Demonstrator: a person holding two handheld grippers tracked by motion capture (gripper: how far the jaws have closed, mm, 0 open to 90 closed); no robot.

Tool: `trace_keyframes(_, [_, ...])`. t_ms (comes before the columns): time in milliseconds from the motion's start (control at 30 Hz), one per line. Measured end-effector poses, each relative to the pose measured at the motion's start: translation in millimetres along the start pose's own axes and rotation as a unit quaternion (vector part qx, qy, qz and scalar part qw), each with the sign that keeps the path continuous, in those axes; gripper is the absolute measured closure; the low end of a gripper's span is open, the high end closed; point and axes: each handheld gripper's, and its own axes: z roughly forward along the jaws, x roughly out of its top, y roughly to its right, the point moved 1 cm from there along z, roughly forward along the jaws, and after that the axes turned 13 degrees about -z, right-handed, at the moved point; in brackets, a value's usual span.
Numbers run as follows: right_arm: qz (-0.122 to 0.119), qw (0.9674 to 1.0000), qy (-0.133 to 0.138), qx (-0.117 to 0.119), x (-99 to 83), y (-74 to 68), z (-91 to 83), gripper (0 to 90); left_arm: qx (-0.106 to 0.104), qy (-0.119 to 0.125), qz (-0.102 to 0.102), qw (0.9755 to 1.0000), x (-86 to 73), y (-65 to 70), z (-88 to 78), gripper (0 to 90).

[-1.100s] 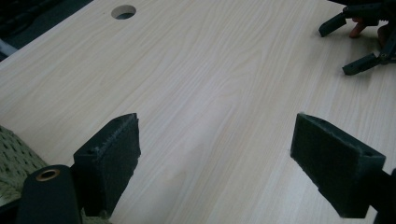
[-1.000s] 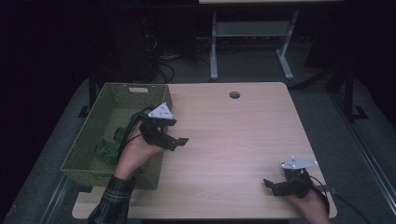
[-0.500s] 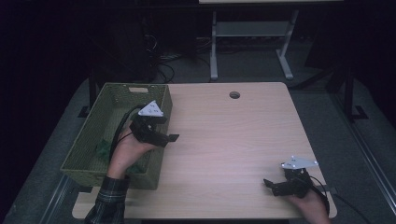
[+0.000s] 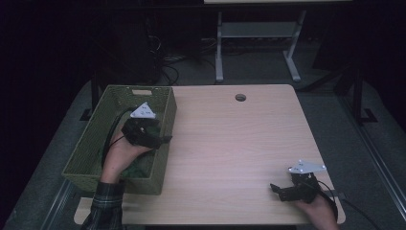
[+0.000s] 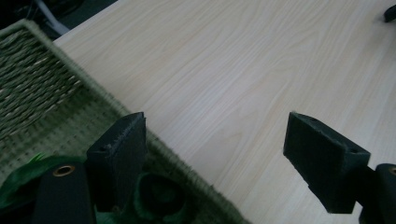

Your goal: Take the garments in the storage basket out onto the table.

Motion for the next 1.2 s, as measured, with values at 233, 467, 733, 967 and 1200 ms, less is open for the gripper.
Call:
trace_keyframes(233, [0.0,1.0,0.0,0.0,0.0,0.0,0.0,3.0,0.022,-0.001,-0.01,0.9997,-6.0,-14.2,-6.3,22.1])
trace_keyframes(467, [0.0,1.0,0.0,0.0,0.0,0.0,0.0,3.1,0.041,-0.009,-0.025,0.9988,-14.2,-28.3,-7.6,22.7])
trace_keyframes(733, [0.0,1.0,0.0,0.0,0.0,0.0,0.0,3.0,0.066,-0.017,-0.029,0.9973,-23.1,-42.5,-11.5,25.5])
trace_keyframes(967, [0.0,1.0,0.0,0.0,0.0,0.0,0.0,3.1,0.093,-0.038,-0.044,0.9939,-36.1,-60.6,-11.9,31.4])
trace_keyframes(1200, [0.0,1.0,0.0,0.0,0.0,0.0,0.0,3.1,0.103,-0.065,-0.055,0.9911,-46.7,-71.5,-6.7,31.4])
